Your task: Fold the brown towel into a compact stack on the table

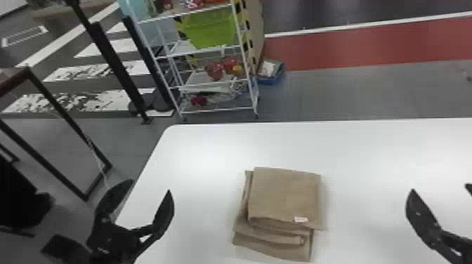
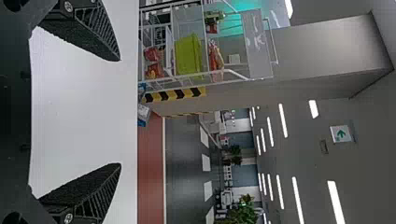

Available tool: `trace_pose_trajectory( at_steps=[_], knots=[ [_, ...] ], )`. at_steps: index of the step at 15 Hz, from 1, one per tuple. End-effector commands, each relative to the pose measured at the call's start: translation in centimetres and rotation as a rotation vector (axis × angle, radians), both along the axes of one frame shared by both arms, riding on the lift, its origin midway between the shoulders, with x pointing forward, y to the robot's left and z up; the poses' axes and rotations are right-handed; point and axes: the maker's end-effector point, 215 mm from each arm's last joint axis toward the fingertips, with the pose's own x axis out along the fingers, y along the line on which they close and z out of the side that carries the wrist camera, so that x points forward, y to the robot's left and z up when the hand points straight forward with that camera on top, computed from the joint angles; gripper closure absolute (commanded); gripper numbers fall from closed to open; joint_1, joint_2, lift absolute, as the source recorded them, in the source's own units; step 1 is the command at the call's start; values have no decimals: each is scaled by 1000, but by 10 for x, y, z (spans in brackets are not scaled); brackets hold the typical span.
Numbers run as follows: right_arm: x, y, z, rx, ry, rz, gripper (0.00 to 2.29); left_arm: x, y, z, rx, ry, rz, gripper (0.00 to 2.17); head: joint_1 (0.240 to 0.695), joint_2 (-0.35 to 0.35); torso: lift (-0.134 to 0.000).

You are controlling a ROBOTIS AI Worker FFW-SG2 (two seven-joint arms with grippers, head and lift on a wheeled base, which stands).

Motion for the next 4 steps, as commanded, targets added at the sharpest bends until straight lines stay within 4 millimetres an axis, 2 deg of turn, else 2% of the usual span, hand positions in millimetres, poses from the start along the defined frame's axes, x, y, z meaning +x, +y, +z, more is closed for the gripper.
trace_pose_trajectory(
  at_steps=[1, 4],
  knots=[
    [0, 0, 1, -1, -2, 0, 83, 0, 0, 0, -2, 0, 1, 66, 695, 323, -119],
    [0, 1, 1, 0, -2, -1, 49, 0, -2, -1, 2, 3, -1, 53, 695, 322, -119]
  ],
)
